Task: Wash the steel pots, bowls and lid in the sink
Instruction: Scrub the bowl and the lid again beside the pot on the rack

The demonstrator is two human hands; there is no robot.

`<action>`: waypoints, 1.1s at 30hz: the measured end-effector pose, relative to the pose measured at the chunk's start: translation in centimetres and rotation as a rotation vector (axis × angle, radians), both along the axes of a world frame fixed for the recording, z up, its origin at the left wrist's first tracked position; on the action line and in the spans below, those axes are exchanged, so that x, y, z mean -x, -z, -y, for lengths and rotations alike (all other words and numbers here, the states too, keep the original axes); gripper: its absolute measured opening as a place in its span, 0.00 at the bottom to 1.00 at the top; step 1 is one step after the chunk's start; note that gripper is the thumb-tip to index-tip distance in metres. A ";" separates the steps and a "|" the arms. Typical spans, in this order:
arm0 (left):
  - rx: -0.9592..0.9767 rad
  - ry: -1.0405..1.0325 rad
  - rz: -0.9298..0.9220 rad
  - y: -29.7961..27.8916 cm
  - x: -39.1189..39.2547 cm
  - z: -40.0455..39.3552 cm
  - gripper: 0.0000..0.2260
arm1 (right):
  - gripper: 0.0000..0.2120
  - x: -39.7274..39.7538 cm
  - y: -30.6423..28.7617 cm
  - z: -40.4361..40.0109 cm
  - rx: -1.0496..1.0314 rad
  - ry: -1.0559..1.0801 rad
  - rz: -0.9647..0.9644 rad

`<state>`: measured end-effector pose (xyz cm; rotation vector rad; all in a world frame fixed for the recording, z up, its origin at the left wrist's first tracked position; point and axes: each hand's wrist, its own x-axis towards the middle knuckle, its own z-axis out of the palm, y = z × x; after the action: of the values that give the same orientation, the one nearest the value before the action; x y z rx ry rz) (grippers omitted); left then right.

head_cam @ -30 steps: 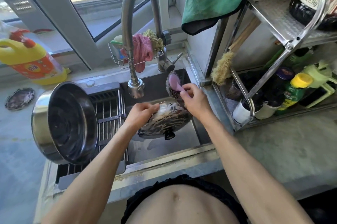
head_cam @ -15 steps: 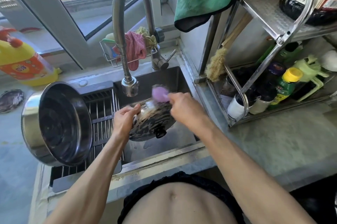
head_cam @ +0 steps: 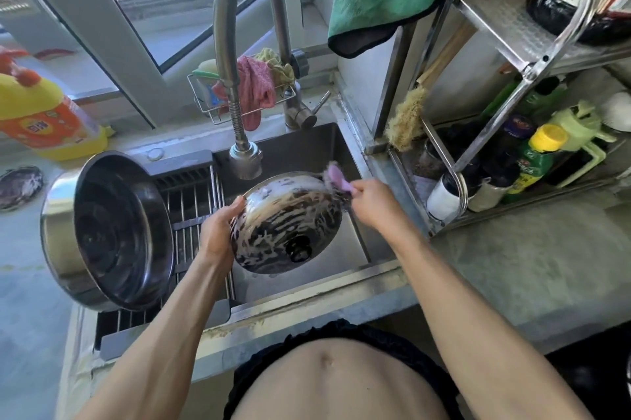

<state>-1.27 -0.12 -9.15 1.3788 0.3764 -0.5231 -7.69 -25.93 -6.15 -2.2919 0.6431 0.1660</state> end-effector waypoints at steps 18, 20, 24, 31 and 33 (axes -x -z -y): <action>-0.153 -0.178 -0.244 -0.1 -0.6 4.6 0.16 | 0.22 0.8 -0.4 -5.2 0.240 -0.535 0.275; -0.198 -0.188 -0.192 -0.6 -0.5 4.7 0.15 | 0.24 -0.3 -1.1 -4.3 0.282 -0.474 0.252; -0.138 -0.162 -0.130 -1.1 -0.8 4.5 0.14 | 0.25 -2.0 -1.7 -2.6 0.283 -0.127 0.164; -0.112 -0.141 -0.137 -1.9 -1.7 4.5 0.10 | 0.24 -1.8 -1.3 -2.8 0.174 -0.273 0.218; 0.036 -0.159 -0.175 -1.8 -1.4 4.2 0.08 | 0.23 -1.6 -0.2 -0.3 0.164 -0.094 0.110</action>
<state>0.17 -4.37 -7.34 1.2597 0.6102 -0.5179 -6.12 -25.61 -5.96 -2.4712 0.5088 0.0319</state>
